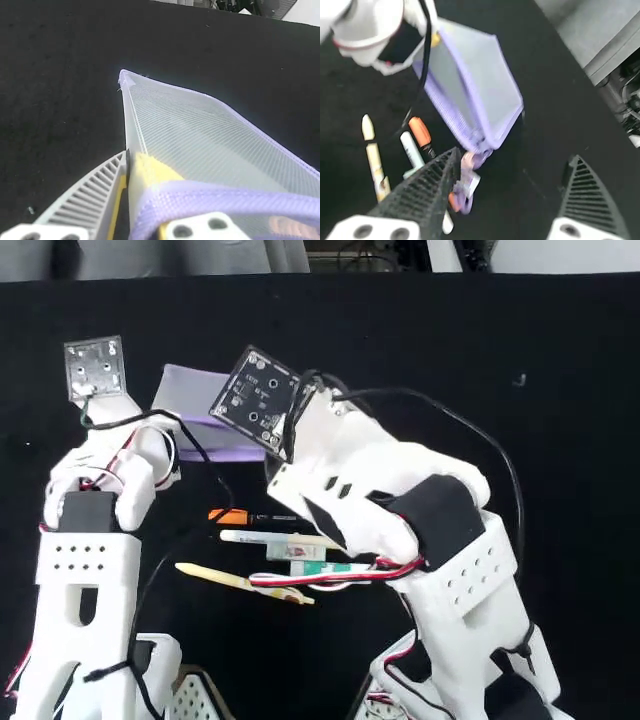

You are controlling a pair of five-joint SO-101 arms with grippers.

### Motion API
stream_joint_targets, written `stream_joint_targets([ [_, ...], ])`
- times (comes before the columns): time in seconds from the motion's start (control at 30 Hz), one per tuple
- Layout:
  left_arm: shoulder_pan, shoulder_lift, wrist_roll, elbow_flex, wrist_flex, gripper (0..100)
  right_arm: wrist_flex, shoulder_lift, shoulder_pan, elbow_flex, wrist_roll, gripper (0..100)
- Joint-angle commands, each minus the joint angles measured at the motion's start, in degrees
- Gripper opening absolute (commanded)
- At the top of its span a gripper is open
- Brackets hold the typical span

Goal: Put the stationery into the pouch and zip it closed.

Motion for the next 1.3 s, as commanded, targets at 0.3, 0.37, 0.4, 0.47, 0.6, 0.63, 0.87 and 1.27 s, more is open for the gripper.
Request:
stream_joint_targets([
  [0.3, -15.25, 19.96, 0.62, -18.77, 11.52, 3, 7.21, -2.68, 0.97, 6.02, -0.18, 32.2],
  [0.37, -17.71, 23.3, 0.62, -19.91, 11.25, 3, 5.36, -2.68, 0.97, 8.66, -0.44, 32.2],
  [0.4, -18.95, 24.7, 0.62, -20.44, 11.08, 3, 4.4, -2.59, 0.97, 10.24, -0.44, 32.2],
  [0.47, -21.14, 26.81, 0.62, -21.58, 10.29, 3, 1.41, -2.59, 0.97, 14.11, -0.44, 32.2],
  [0.6, -24.48, 28.22, 0.97, -22.02, 8.44, 3, -6.07, -2.42, -0.62, 23.25, -0.09, 32.2],
  [0.63, -24.84, 28.13, 0.97, -22.11, 8.44, 3, -7.74, -2.24, -1.93, 25.45, -0.09, 32.2],
  [0.87, -28.18, 28.22, 0.97, -23.34, 8.44, 3, -17.05, -2.07, -13.54, 37.93, -0.18, 32.0],
  [1.27, -32.22, 28.66, 1.05, -24.48, 8.44, 3, -29.19, 16.57, -15.91, 38.64, -0.44, 15.5],
])
